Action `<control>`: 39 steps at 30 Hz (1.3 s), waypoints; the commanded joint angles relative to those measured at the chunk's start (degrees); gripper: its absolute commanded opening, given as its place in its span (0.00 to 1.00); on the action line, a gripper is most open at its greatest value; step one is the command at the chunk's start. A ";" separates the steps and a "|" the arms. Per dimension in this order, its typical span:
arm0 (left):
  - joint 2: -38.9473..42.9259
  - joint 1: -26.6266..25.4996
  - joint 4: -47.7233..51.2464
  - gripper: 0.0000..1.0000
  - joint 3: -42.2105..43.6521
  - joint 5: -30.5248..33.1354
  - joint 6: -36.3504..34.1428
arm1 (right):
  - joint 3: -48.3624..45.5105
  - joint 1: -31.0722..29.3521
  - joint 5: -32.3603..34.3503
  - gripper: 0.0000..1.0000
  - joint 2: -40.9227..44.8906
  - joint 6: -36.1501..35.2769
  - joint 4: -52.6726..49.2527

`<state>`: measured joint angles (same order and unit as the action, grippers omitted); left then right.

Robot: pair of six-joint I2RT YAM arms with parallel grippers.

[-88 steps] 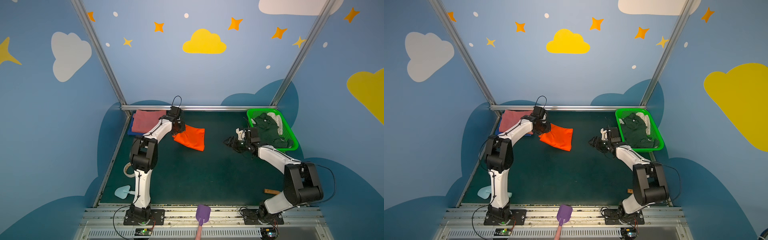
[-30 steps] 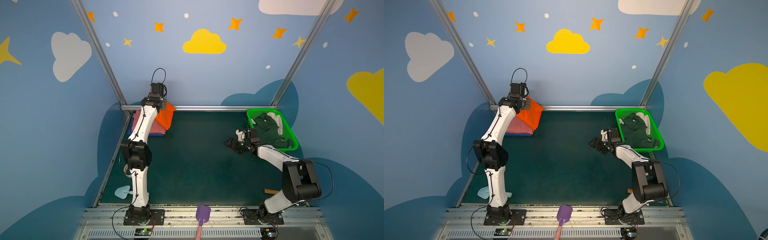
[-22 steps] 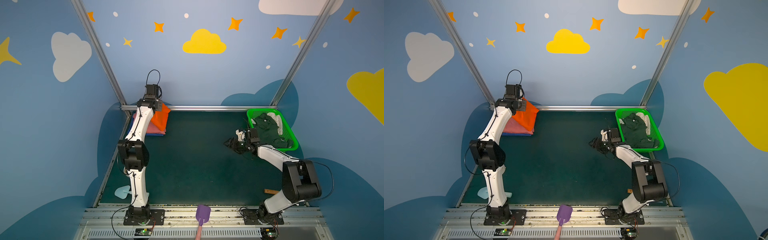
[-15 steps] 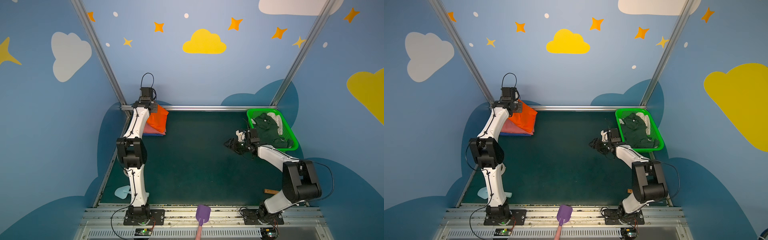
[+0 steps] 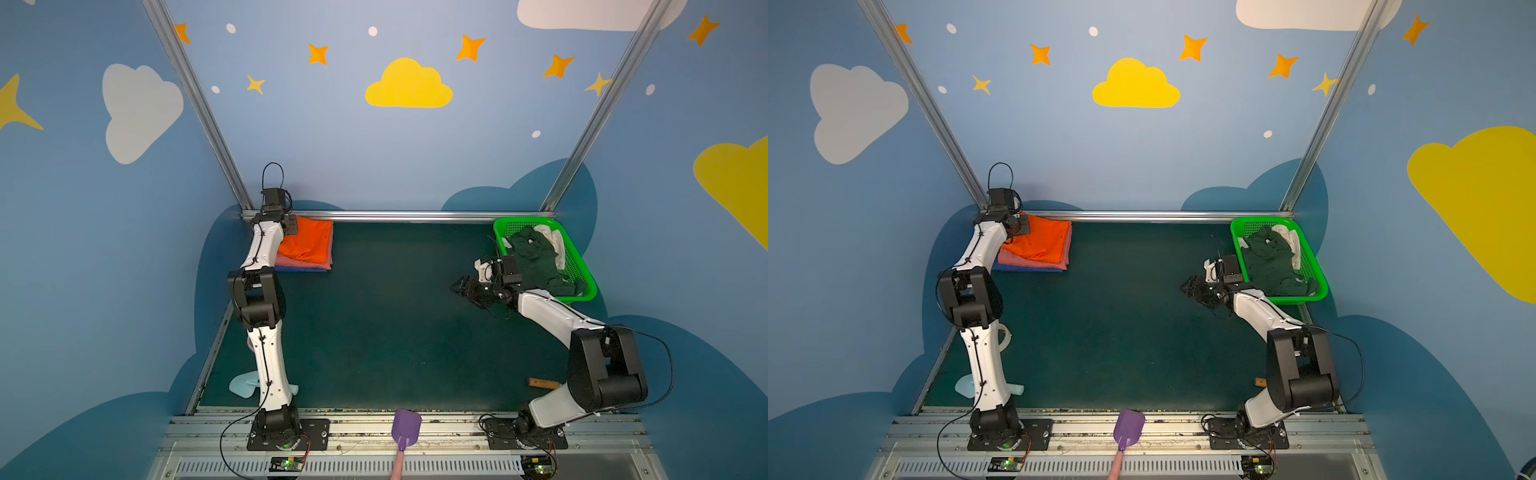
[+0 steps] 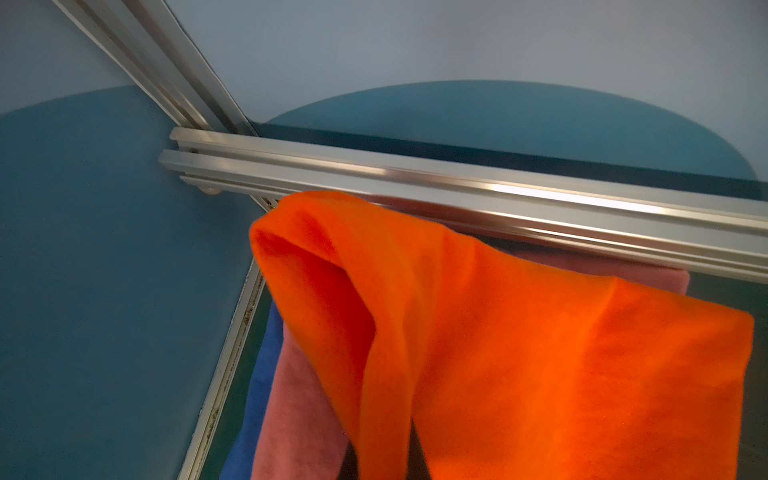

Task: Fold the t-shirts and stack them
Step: 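Lower the orange shirt onto the pink and blue stack with the left gripper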

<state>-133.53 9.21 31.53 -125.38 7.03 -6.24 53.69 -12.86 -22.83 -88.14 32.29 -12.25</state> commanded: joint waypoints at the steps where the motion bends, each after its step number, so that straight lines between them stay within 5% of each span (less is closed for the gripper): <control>1: -1.24 0.88 -1.73 0.05 -1.18 0.00 1.71 | 2.11 -0.62 1.12 0.67 0.44 -0.52 -1.44; 6: -1.99 1.16 -2.21 0.27 -0.95 3.51 2.67 | 2.78 -1.05 1.12 0.67 -0.70 -0.59 -1.61; 13: -1.47 1.22 -3.51 0.76 -1.36 12.46 3.96 | 3.22 -1.54 1.10 0.67 -1.50 -0.69 -1.37; 16: -0.24 1.22 -3.25 0.88 -1.92 15.54 4.97 | 3.26 -1.66 0.95 0.67 -1.77 -0.70 -1.25; 29: 5.04 -0.24 2.13 0.95 -1.32 -0.04 8.13 | 2.82 -2.01 0.41 0.67 -1.47 -0.83 -0.53; 39: -1.27 -0.95 6.49 1.00 -1.14 -2.32 6.42 | 2.03 -1.91 1.12 0.68 0.20 -1.95 -1.44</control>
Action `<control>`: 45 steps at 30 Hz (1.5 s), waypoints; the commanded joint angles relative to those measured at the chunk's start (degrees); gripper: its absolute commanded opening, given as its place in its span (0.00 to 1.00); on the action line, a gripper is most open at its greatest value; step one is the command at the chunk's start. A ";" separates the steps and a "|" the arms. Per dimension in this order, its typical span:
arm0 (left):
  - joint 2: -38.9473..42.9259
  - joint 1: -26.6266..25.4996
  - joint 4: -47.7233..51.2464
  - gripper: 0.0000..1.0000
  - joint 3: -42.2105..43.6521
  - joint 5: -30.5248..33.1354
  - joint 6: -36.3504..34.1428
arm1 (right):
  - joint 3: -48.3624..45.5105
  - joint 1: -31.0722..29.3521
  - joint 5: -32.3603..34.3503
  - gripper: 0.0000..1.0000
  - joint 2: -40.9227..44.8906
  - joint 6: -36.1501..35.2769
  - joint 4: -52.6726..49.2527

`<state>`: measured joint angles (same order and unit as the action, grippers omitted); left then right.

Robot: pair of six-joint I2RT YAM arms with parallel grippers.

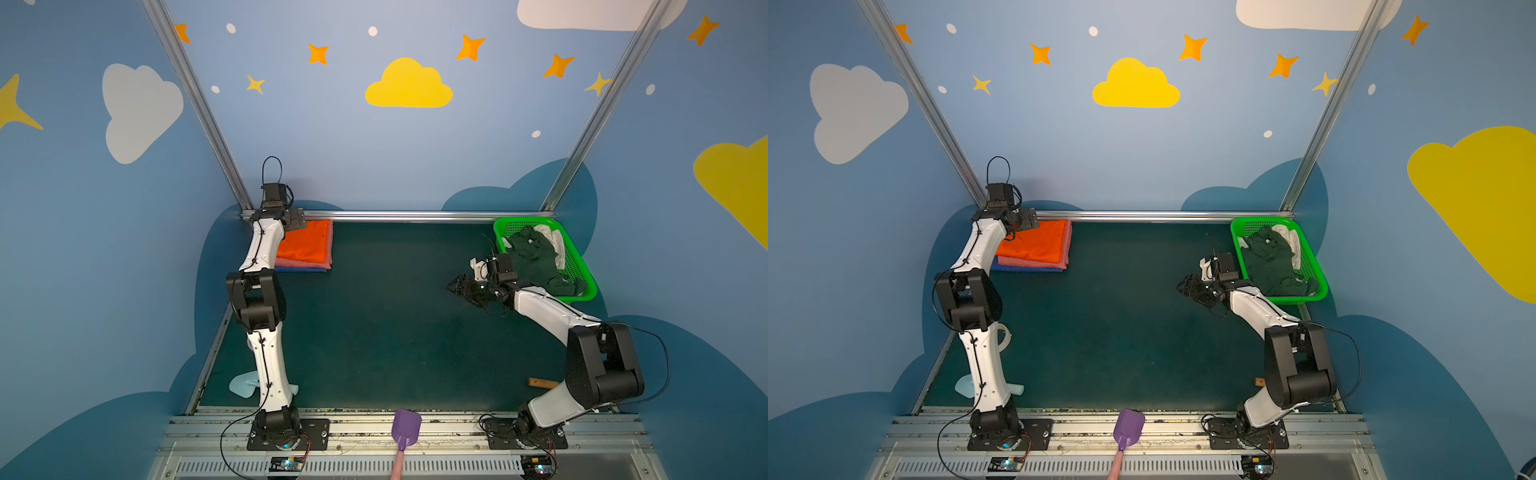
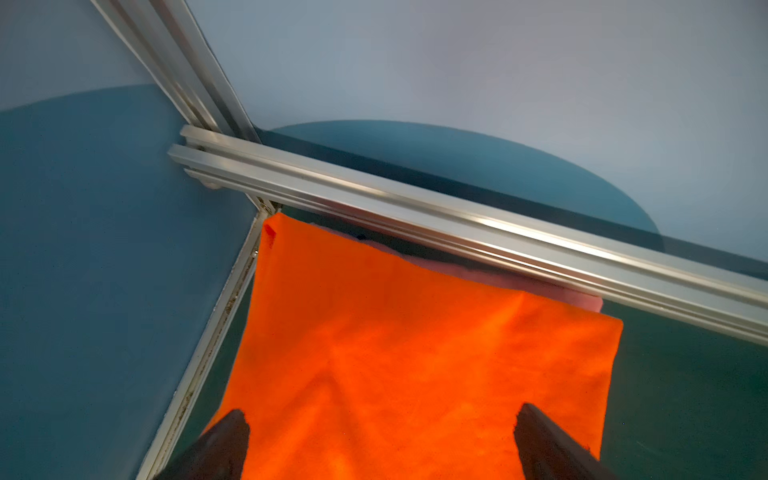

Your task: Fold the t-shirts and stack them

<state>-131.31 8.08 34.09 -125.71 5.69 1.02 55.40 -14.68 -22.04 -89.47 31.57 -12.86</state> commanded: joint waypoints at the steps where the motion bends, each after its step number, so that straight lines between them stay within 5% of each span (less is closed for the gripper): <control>1: -4.35 0.19 4.65 1.00 -1.20 -0.34 -0.62 | 0.33 0.03 0.41 0.68 1.50 -1.30 -0.90; 10: -10.75 0.21 9.51 1.00 -5.52 3.53 -0.49 | 0.44 0.15 0.51 0.69 2.17 -1.52 -1.56; 25: 3.06 -1.74 9.50 1.00 -4.94 -1.45 2.89 | 0.06 0.11 -0.11 0.70 3.27 -1.54 -0.98; 31: 22.93 -6.17 -11.90 1.00 20.20 1.06 5.01 | -1.31 0.29 0.40 0.73 6.49 -2.00 -1.04; 37: 42.20 -7.15 -37.94 1.00 46.36 -6.26 12.02 | -2.78 0.86 1.50 0.75 10.00 -2.30 -2.03; 45: 55.41 -8.25 -41.04 1.00 57.88 -3.53 17.11 | -5.26 1.25 4.36 0.80 16.03 -2.10 -1.80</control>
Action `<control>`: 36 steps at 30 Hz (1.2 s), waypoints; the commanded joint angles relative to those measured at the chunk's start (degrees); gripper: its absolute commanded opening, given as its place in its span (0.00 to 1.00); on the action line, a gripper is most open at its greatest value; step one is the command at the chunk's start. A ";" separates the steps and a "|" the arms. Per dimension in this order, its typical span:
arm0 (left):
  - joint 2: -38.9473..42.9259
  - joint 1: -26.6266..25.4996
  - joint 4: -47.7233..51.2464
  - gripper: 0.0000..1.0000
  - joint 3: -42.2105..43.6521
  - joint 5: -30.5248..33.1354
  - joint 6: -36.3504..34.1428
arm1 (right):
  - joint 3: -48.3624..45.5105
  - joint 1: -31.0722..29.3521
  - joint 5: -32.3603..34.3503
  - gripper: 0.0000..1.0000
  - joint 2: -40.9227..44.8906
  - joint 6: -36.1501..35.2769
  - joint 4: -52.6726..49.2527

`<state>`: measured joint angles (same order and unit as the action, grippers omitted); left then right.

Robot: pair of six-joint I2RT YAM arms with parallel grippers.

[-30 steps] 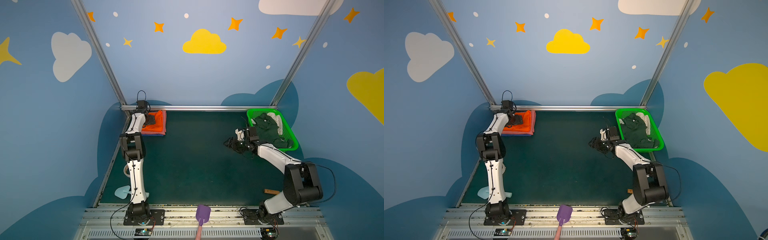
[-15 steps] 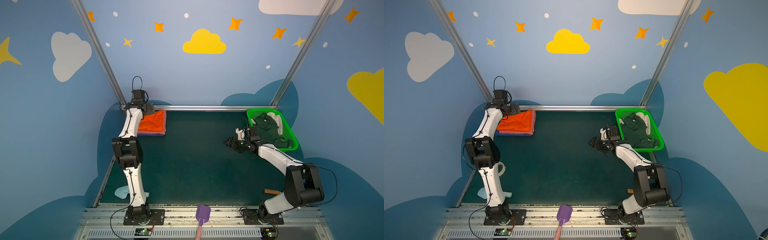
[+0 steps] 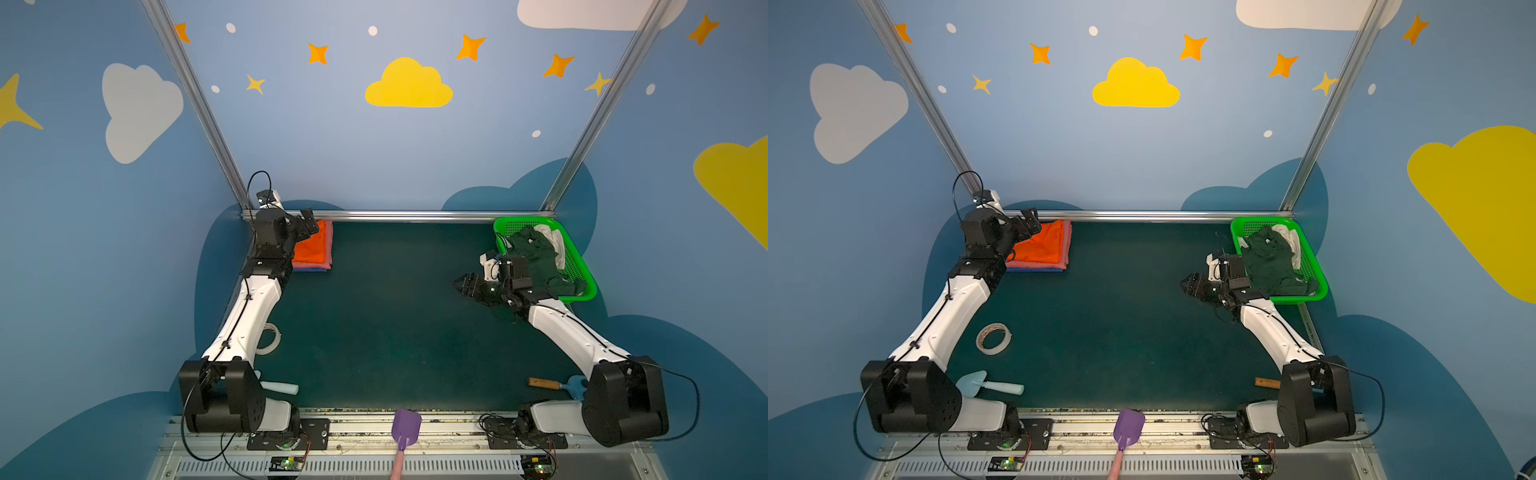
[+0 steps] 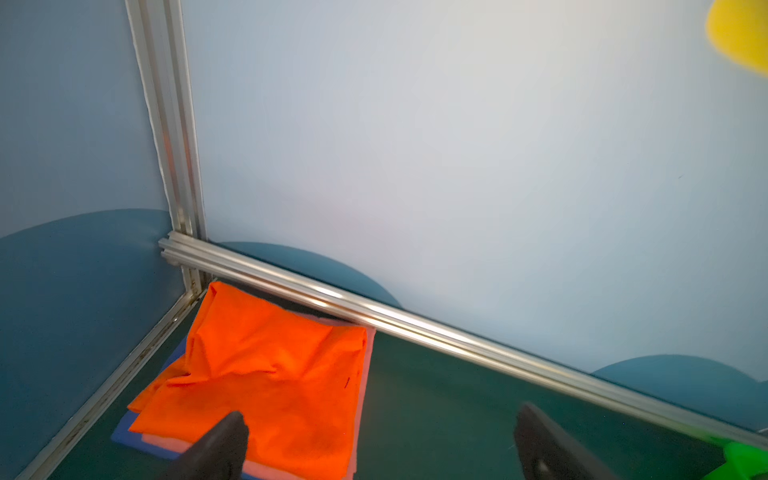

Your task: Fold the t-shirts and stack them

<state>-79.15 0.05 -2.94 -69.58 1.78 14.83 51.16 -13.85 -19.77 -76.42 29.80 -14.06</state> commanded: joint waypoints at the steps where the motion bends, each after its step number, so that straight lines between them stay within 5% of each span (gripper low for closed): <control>1: 4.92 -0.22 -3.92 1.00 3.33 0.25 4.06 | -1.54 0.56 3.12 0.81 4.32 -0.67 -0.81; 9: 15.62 -0.37 -2.55 1.00 17.29 2.06 2.02 | -6.69 2.78 23.04 0.97 18.35 -4.80 -4.60; 15: 18.06 -0.82 -6.77 1.00 27.97 7.28 -2.28 | -14.06 4.13 37.29 0.97 27.14 -13.32 7.73; 24: 12.86 -0.85 -20.68 1.00 40.99 4.01 -10.62 | -23.85 4.80 33.59 0.97 25.57 -34.89 23.82; 36: 2.48 -0.83 -24.89 1.00 43.21 -3.66 -15.50 | -32.51 10.18 26.72 0.97 14.01 -32.71 44.13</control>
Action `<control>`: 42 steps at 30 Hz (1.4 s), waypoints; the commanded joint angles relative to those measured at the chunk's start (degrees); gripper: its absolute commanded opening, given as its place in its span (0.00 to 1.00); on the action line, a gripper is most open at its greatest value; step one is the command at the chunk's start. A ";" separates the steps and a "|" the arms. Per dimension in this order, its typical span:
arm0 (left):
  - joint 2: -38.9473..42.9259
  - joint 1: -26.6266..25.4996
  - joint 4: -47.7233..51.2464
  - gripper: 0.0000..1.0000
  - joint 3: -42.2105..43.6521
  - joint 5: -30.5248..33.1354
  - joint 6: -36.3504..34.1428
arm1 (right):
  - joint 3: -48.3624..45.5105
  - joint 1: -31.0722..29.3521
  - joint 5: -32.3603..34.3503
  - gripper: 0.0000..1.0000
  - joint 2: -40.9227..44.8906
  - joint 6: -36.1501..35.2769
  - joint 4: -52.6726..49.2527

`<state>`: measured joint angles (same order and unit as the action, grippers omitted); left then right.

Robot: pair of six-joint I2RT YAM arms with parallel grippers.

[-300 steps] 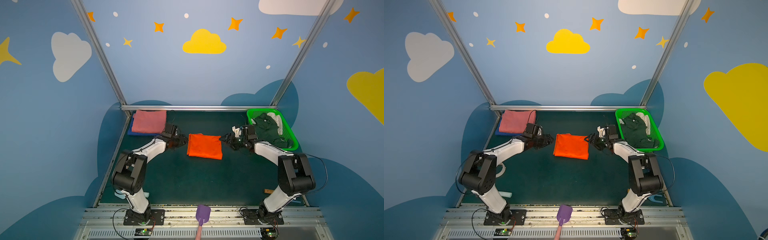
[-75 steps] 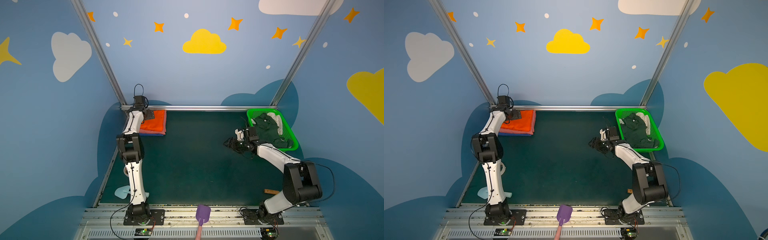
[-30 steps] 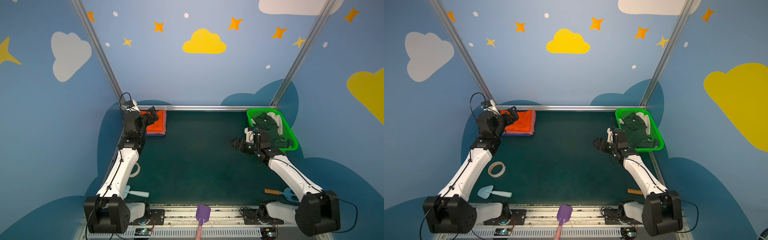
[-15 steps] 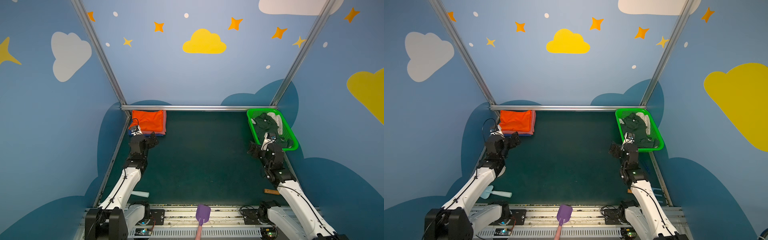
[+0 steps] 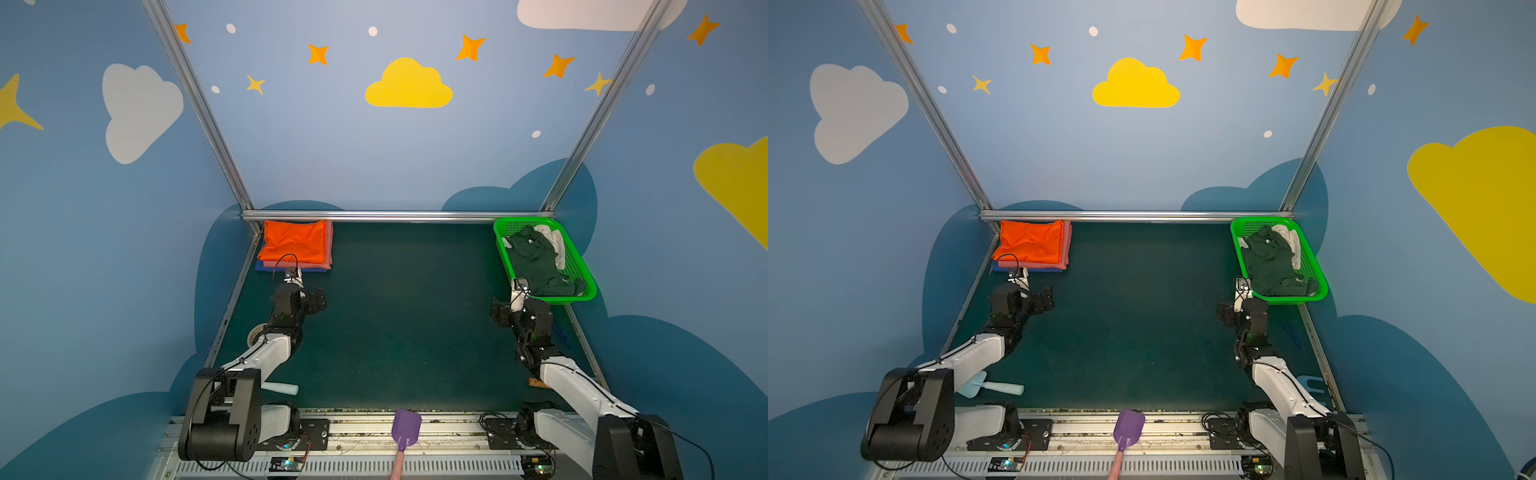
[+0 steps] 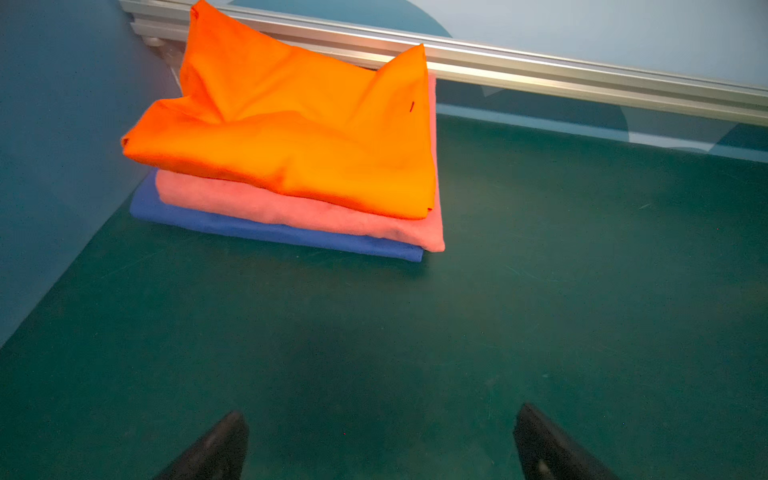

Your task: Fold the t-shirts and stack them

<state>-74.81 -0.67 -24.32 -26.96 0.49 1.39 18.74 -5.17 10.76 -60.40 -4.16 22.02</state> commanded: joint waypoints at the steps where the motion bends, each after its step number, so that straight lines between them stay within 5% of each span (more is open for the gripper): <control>1: -2.70 -0.10 -3.94 1.00 0.47 -2.67 -2.26 | -0.13 1.96 -4.35 0.97 -3.40 1.63 8.87; 7: -4.04 0.23 -2.86 1.00 -1.09 -2.81 -2.85 | 0.75 4.05 -7.13 0.97 -12.06 4.45 14.66; 10: -6.61 0.37 -13.32 1.00 3.10 -2.82 -3.70 | 1.96 4.57 -8.64 0.97 -14.63 5.41 16.25; 13: -10.09 0.94 -13.68 1.00 1.86 -4.02 -3.76 | 2.00 5.30 -10.50 0.97 -18.95 7.21 21.65; 19: -11.47 3.14 -14.55 1.00 1.71 -5.66 -1.47 | 3.92 4.91 -16.27 0.97 -26.74 4.31 25.46; 42: -11.50 4.01 -14.62 1.00 1.65 -6.82 -1.04 | 5.17 4.86 -16.92 0.97 -25.97 3.29 22.01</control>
<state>-86.17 3.36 -37.98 -24.53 -5.93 0.03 23.18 -0.23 -5.58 -86.80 -0.38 43.51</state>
